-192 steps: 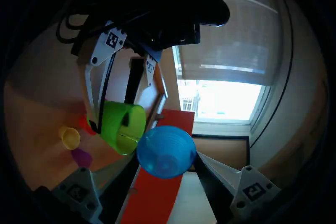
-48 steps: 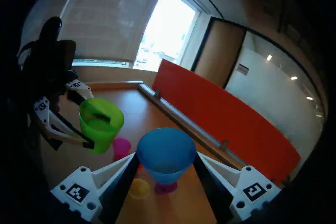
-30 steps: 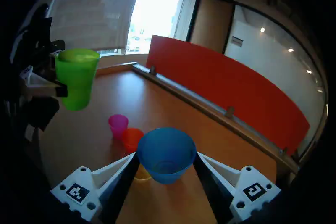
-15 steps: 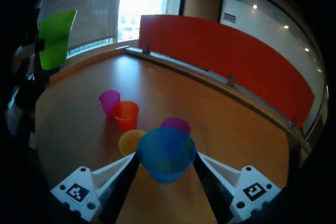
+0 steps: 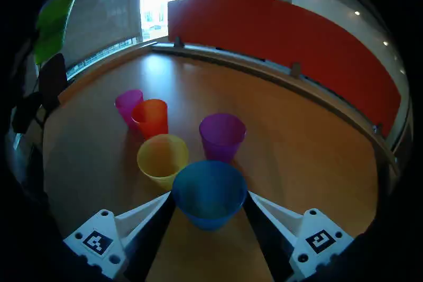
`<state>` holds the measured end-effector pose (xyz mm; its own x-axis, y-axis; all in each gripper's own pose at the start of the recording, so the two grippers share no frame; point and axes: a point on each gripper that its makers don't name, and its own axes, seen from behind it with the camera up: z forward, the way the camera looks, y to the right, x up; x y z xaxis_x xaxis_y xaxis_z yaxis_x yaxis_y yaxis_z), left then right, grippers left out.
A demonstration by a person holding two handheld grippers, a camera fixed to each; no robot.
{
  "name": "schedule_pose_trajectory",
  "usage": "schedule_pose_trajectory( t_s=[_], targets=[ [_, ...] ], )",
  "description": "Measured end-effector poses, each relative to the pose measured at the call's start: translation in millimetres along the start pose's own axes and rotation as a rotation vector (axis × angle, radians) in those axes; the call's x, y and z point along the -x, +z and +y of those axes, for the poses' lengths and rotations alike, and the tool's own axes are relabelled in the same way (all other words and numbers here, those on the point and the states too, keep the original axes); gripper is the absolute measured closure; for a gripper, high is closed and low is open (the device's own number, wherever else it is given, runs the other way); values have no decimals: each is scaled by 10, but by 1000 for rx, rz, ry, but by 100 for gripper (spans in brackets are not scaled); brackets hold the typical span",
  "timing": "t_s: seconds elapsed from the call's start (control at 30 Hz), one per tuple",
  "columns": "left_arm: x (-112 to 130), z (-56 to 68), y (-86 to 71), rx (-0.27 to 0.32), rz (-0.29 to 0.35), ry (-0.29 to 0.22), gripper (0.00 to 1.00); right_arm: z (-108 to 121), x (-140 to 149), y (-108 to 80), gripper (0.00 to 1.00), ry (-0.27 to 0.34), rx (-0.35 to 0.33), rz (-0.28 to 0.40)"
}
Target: Pour water
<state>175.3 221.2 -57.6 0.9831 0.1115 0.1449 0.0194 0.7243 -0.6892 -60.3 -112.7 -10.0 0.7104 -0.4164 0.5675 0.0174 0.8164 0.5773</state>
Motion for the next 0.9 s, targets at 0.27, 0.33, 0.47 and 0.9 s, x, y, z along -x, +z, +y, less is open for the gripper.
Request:
schedule_pose_trajectory(
  t_s=[0.27,0.33,0.47,0.9],
  targets=[
    [11,-13,-5,-6,-3,-2,21,-21,163,70,9,17,-9,-27],
    [14,-16,-6,-7,-3,-2,21,-17,182,77,9,18,-7,-29],
    [20,-19,-7,-8,-5,-1,21,-19,196,83,8,26,-11,-27],
    [16,2,9,-4,-5,-2,21,-23,312,3,7,10,-8,-56]
  ],
)
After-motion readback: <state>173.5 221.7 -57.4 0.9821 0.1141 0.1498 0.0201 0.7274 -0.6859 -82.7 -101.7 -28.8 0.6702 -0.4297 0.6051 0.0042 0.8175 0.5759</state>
